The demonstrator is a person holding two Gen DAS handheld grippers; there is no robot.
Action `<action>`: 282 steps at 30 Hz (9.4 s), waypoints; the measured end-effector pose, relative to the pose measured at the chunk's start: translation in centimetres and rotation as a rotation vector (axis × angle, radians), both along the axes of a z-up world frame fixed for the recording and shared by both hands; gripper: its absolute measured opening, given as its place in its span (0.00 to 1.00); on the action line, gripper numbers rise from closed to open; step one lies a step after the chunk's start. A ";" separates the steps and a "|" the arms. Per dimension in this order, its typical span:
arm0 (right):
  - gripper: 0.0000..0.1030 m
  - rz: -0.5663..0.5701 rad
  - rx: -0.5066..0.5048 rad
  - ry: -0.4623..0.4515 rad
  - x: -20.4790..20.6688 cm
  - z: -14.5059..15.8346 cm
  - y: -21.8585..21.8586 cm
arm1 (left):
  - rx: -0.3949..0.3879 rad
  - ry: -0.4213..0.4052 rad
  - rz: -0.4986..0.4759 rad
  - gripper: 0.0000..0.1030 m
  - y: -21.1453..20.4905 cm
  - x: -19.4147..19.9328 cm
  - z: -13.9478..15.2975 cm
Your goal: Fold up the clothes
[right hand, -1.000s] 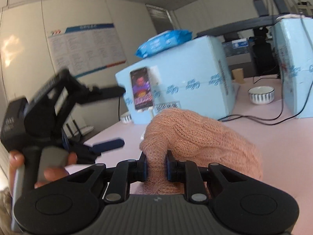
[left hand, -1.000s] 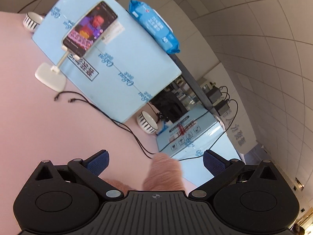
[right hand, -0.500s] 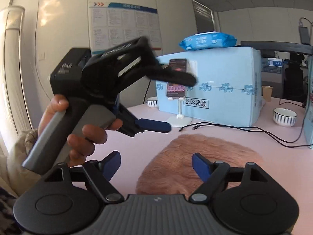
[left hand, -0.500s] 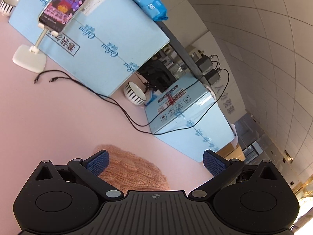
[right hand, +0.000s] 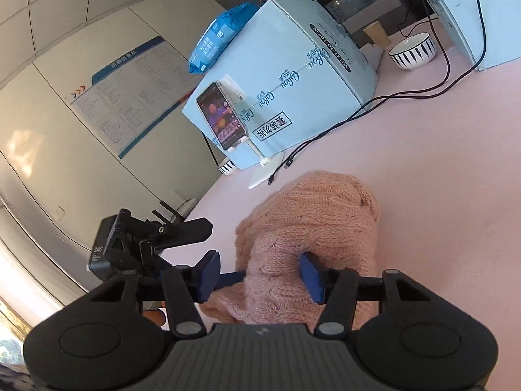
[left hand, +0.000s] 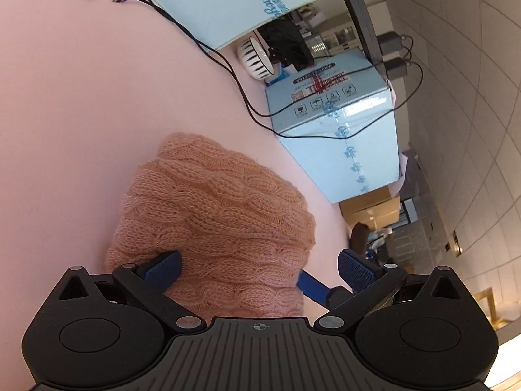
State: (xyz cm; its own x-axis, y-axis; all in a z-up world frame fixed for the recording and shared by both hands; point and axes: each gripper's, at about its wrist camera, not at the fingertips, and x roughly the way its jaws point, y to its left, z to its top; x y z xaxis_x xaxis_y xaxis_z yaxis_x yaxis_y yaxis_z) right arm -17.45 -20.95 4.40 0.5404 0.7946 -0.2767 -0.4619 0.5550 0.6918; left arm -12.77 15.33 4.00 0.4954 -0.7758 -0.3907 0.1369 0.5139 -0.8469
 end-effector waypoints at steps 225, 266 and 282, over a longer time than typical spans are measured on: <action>0.99 -0.448 -0.573 -0.072 6.2 0.6 9.3 | 0.743 -0.385 0.467 0.79 2.9 -0.3 5.6; 1.00 -0.806 -0.809 0.076 14.0 -5.8 -0.3 | 0.966 -0.315 0.221 1.00 -16.4 13.4 -3.8; 1.00 -0.799 -0.813 0.082 14.5 -5.8 -0.5 | 0.965 -0.312 0.226 1.00 -16.4 13.4 -3.8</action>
